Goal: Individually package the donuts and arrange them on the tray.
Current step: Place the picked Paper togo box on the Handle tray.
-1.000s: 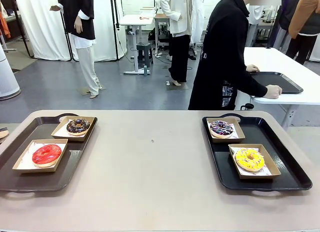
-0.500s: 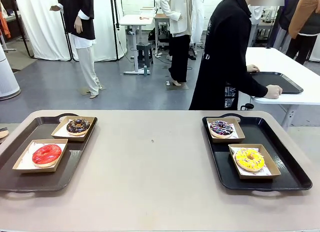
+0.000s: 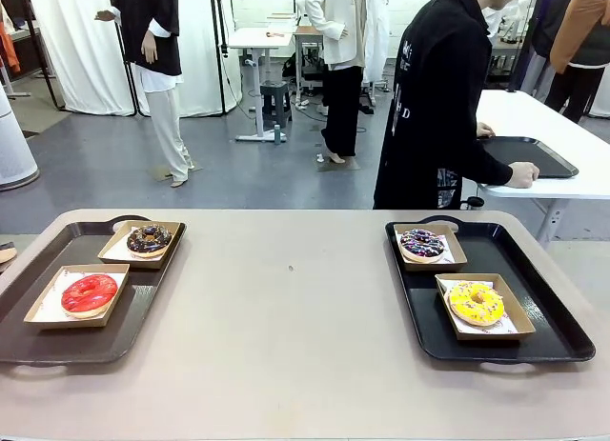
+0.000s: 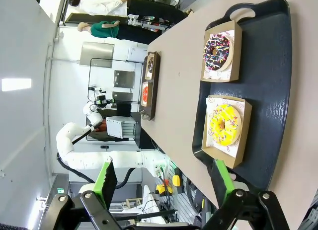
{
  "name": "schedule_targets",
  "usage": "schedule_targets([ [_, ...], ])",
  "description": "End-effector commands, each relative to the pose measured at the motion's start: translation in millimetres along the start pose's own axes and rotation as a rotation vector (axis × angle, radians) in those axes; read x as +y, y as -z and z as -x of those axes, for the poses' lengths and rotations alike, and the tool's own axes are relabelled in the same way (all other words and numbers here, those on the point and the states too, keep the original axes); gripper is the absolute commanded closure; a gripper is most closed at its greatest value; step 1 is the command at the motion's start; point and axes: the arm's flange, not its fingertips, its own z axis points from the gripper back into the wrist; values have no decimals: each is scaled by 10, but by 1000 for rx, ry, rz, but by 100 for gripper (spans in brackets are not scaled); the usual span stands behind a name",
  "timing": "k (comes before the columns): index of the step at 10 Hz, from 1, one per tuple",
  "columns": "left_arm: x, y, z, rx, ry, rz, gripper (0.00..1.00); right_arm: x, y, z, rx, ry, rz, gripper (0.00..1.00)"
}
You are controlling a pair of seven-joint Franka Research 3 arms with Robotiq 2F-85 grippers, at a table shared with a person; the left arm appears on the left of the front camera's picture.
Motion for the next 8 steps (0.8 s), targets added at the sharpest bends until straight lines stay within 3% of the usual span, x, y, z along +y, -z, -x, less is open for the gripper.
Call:
schedule_targets([
  [1,-22,-15,14,-2,5,6,0,13,-11,0,8,1,-10,0],
  [8,-22,-15,14,-2,5,6,0,13,-11,0,8,1,-10,0],
])
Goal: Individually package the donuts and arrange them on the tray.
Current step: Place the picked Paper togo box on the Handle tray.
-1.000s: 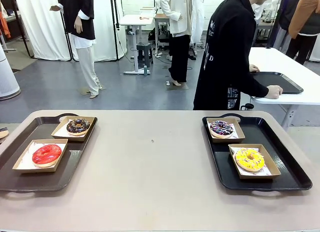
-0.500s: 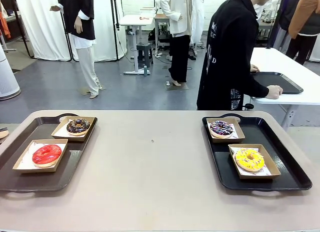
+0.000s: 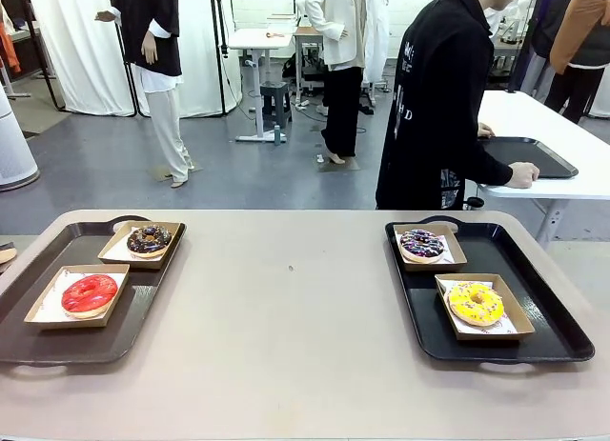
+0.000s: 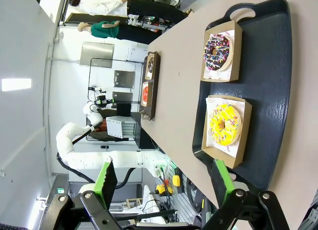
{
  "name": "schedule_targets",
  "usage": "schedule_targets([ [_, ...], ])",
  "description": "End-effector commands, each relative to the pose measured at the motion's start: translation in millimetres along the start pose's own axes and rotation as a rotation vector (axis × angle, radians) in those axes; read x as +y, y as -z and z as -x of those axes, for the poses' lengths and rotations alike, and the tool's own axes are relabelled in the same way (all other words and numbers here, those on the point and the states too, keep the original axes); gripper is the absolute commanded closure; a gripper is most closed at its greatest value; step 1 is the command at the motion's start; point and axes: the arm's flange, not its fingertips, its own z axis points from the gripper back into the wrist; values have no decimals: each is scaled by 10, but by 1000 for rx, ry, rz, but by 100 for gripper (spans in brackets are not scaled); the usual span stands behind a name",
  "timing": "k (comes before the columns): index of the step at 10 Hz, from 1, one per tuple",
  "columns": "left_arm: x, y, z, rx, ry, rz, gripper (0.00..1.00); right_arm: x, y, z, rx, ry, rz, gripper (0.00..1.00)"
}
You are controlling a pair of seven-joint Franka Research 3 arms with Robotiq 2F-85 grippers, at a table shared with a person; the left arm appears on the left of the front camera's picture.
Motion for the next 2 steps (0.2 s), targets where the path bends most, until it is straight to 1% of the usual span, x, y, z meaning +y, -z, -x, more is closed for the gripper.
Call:
schedule_targets([
  [1,-22,-15,14,-2,5,6,0,13,-11,0,7,1,-10,0],
  [2,-22,-15,14,-2,5,6,0,13,-11,0,7,1,-10,0],
])
